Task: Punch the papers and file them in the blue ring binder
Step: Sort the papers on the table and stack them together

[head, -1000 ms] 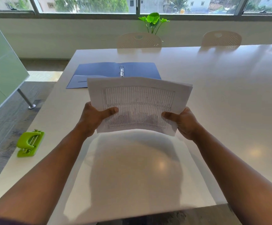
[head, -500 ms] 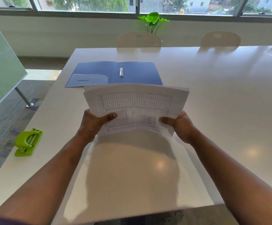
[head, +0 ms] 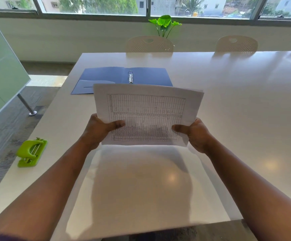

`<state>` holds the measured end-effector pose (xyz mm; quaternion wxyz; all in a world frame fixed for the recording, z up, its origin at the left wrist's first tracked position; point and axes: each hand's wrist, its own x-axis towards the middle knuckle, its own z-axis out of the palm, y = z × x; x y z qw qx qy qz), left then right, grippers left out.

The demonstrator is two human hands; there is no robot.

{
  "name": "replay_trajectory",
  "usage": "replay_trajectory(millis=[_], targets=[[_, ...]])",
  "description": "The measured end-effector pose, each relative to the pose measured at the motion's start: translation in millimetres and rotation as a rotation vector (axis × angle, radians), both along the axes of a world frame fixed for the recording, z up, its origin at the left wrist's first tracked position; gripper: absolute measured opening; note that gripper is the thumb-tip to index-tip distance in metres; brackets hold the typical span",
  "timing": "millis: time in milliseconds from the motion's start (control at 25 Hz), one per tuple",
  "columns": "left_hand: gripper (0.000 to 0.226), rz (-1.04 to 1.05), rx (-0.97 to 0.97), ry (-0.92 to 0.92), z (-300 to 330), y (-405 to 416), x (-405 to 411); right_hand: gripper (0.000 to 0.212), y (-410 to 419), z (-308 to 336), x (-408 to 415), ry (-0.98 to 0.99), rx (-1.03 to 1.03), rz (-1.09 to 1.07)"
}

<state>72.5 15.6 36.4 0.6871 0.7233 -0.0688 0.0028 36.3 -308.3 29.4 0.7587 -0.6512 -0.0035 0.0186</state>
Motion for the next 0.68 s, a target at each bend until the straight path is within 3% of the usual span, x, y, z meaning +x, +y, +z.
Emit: replay_trajectory(millis=[240, 480, 680], targets=[[0.051, -0.117, 0.010, 0.026, 15.0, 10.2, 6.9, 0.044, -3.2, 2.5, 1.8, -0.006, 0.028, 0.052], [0.051, -0.157, -0.028, 0.030, 15.8, 7.0, 4.9, 0.057, -6.4, 7.3, 2.9, -0.010, 0.085, 0.087], [0.051, -0.147, -0.004, 0.024, 14.4, 7.3, 4.8, 0.054, -6.2, 4.2, 1.9, 0.003, 0.101, 0.109]])
